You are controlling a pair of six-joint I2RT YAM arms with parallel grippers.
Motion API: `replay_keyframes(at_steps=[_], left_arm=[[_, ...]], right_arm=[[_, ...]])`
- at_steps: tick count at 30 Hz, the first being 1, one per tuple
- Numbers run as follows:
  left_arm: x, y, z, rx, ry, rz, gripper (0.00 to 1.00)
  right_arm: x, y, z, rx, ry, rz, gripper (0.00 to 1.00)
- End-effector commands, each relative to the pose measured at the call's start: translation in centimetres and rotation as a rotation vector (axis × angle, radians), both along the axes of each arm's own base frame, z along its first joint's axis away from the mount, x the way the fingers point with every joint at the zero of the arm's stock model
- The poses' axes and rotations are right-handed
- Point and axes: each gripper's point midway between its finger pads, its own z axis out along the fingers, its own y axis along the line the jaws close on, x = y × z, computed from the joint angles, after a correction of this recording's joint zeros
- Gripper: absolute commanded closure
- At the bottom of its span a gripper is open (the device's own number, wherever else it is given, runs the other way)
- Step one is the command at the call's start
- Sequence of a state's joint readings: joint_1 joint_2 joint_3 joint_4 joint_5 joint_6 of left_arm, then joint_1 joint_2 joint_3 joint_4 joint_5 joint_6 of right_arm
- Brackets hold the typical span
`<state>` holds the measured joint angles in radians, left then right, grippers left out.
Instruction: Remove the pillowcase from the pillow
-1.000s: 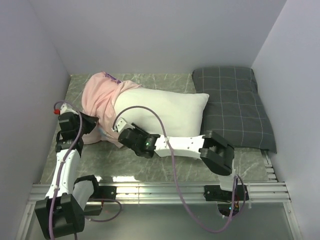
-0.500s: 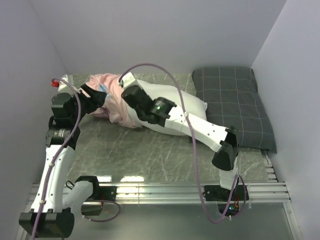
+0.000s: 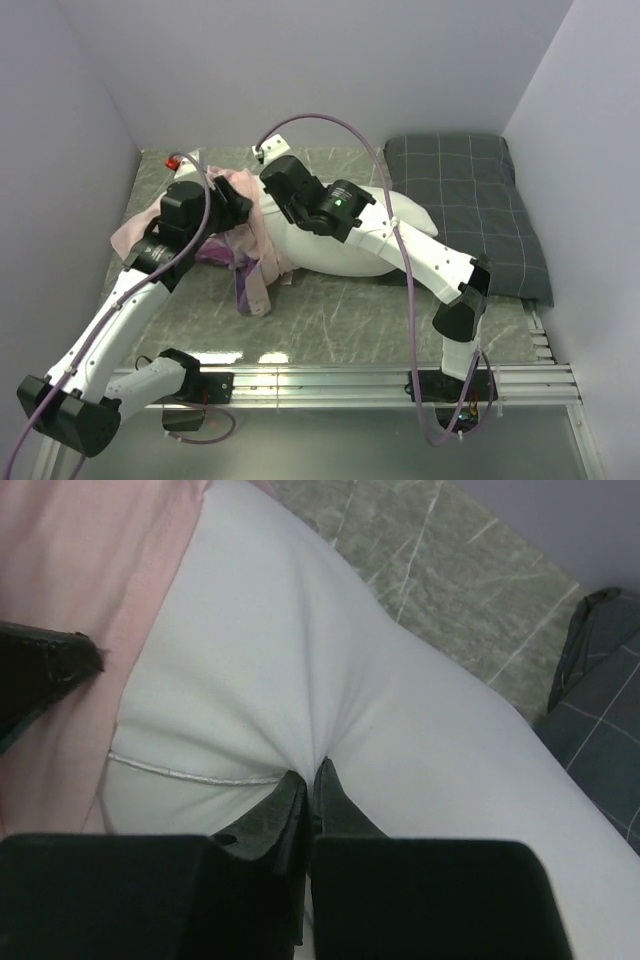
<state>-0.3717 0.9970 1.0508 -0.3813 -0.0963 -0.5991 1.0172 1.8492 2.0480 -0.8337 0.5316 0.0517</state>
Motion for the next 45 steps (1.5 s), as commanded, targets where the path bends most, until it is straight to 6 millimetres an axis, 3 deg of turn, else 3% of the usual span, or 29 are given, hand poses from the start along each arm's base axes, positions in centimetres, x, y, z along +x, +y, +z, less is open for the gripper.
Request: replay_keyframes(at_steps=[1, 4, 5, 6, 7, 8, 9, 11, 12, 13, 15, 20, 21, 23, 26, 28, 30, 31, 34, 37, 41, 44, 45], left_arm=[[0.5, 2.7, -2.4, 0.086, 0.051, 0.168, 0.60], [0.9, 6.5, -1.6, 0.134, 0.017, 0.340, 0.93], [1.1, 8.8, -1.0, 0.142, 0.013, 0.414, 0.96], [1.2, 10.2, -0.7, 0.139, 0.009, 0.454, 0.99], [1.4, 11.7, -0.4, 0.128, 0.004, 0.489, 1.00], [1.5, 12.3, 0.1, 0.096, -0.010, 0.475, 0.99], [1.5, 15.7, 0.4, 0.073, -0.022, 0.564, 1.00], [1.5, 17.8, 0.6, 0.029, -0.026, 0.583, 0.99], [1.2, 20.2, 0.6, 0.021, -0.026, 0.643, 0.99], [1.1, 21.1, 0.4, 0.017, -0.020, 0.665, 0.99], [1.1, 22.9, -0.3, 0.000, 0.005, 0.690, 1.00], [1.4, 22.9, -0.5, -0.001, 0.013, 0.644, 0.99], [1.5, 22.4, -0.2, -0.007, -0.002, 0.614, 0.90], [1.8, 21.5, 0.8, -0.009, -0.038, 0.553, 0.83], [2.4, 19.5, 1.6, -0.023, -0.044, 0.429, 0.70], [2.7, 18.2, 1.4, -0.030, -0.028, 0.353, 0.64], [3.0, 17.4, 1.0, -0.033, -0.008, 0.315, 0.58], [3.0, 17.1, 0.9, -0.030, -0.007, 0.294, 0.56], [3.1, 15.4, 0.7, -0.033, -0.007, 0.229, 0.45], [2.8, 13.7, 2.2, -0.030, -0.068, 0.180, 0.35], [2.4, 11.5, 5.3, -0.024, -0.153, 0.138, 0.30], [1.7, 8.4, 7.2, 0.000, -0.202, 0.096, 0.27], [1.6, 8.4, 7.4, 0.019, -0.210, 0.131, 0.26]], right_arm=[[1.5, -1.4, 5.5, 0.182, -0.106, -0.073, 1.00], [1.6, -3.6, 6.5, 0.197, -0.109, -0.115, 1.00], [1.3, -4.8, 7.6, 0.212, -0.125, -0.130, 1.00], [1.4, -5.1, 7.3, 0.204, -0.124, -0.139, 1.00], [1.1, -6.5, 9.0, 0.241, -0.147, -0.155, 1.00], [0.9, -7.2, 9.5, 0.250, -0.153, -0.163, 1.00], [0.7, -8.0, 10.2, 0.262, -0.161, -0.171, 1.00], [0.2, -10.2, 11.9, 0.300, -0.183, -0.195, 1.00], [-0.2, -10.5, 12.3, 0.319, -0.181, -0.184, 1.00], [-0.7, -11.4, 13.5, 0.350, -0.193, -0.179, 1.00], [-2.0, -11.0, 14.2, 0.399, -0.173, -0.109, 1.00], [-5.7, -9.7, 16.5, 0.533, -0.148, 0.093, 1.00], [-6.0, -9.3, 16.6, 0.541, -0.145, 0.125, 1.00], [-5.9, -8.7, 16.6, 0.557, -0.137, 0.153, 1.00], [-3.6, -8.1, 14.5, 0.589, -0.059, 0.177, 1.00], [-0.3, -8.6, 11.7, 0.608, 0.011, 0.125, 1.00], [2.3, -7.9, 7.3, 0.633, 0.124, 0.090, 1.00], [4.5, -9.6, 5.7, 0.648, 0.147, 0.029, 1.00], [8.4, -11.3, -1.2, 0.632, 0.259, -0.109, 1.00], [10.1, -11.9, -5.7, 0.587, 0.316, -0.182, 1.00], [11.4, -11.8, -9.1, 0.551, 0.359, -0.224, 1.00], [11.8, -11.8, -10.3, 0.539, 0.367, -0.242, 1.00], [11.9, -11.9, -10.4, 0.536, 0.367, -0.247, 1.00]])
